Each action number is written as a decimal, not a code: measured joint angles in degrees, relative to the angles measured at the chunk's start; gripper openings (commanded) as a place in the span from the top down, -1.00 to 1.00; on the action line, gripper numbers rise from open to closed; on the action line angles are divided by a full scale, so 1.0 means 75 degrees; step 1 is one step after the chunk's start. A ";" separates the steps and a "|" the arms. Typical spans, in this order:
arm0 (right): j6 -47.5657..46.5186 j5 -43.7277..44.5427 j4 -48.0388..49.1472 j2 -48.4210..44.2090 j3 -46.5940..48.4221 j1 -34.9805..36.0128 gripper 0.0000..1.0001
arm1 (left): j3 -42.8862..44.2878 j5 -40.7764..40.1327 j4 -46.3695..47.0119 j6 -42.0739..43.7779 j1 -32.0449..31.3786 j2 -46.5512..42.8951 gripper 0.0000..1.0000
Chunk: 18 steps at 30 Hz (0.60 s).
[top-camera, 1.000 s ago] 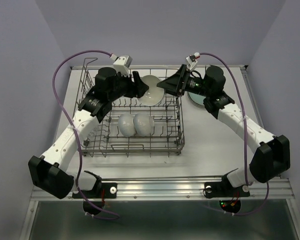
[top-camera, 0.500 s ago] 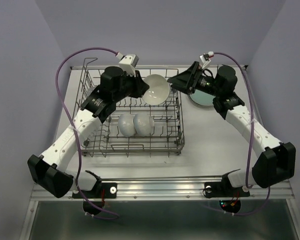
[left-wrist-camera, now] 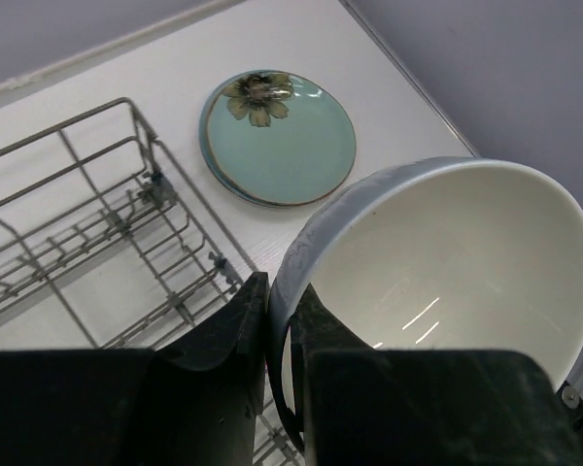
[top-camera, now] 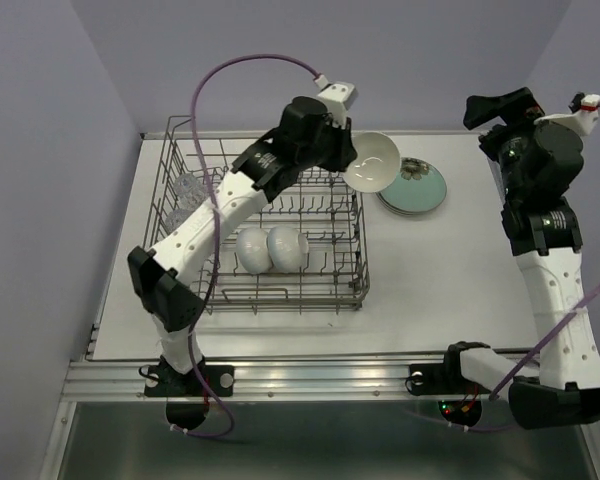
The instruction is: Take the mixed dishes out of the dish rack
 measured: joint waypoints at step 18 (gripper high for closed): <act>-0.0647 0.0892 -0.0527 -0.0752 0.0067 0.0000 -1.00 | 0.3672 0.0006 -0.1513 0.1122 -0.1851 0.4470 1.00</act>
